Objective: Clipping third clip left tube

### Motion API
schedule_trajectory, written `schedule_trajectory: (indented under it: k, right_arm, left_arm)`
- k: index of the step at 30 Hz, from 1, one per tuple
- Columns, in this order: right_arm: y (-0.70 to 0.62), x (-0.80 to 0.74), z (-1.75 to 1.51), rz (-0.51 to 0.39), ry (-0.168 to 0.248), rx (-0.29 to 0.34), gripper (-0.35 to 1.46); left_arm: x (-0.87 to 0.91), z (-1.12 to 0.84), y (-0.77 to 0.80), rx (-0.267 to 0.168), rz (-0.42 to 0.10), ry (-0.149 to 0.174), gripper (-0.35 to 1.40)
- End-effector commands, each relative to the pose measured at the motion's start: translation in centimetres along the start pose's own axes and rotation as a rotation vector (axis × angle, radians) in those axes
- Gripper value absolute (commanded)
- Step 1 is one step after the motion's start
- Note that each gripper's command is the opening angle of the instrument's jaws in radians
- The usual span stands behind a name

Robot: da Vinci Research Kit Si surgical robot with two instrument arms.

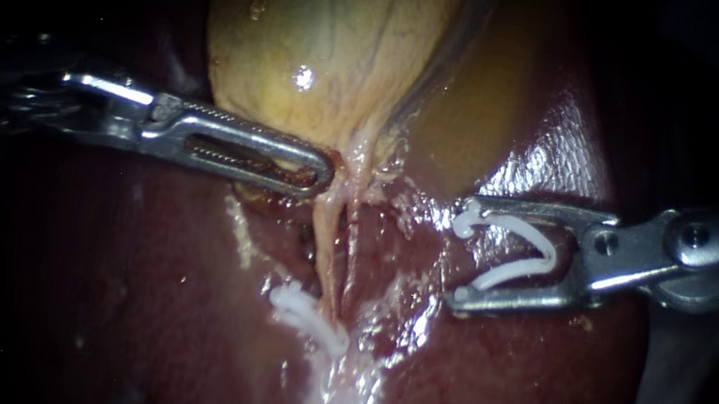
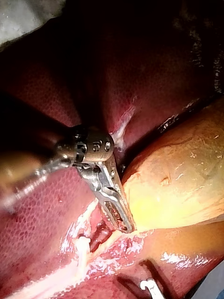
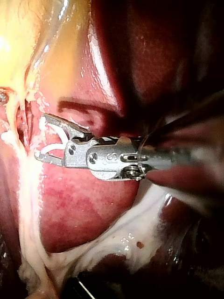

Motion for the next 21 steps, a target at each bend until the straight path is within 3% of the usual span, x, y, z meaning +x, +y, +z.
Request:
schedule_trajectory:
  k: [1,9,21]
  right_arm:
    - [0.0,0.0,0.0,0.0,0.0,0.0,0.5]
    - [-0.02,0.01,0.0,0.006,0.0,0.0,0.5]
    - [-0.02,0.03,0.03,0.03,0.003,-0.002,0.5]
  left_arm:
    - [0.0,0.0,0.0,0.0,0.0,0.0,-0.35]
    - [0.06,-0.12,0.06,-0.006,-0.005,-0.004,-0.35]
    - [0.26,-0.56,0.39,0.002,-0.03,0.007,-0.35]
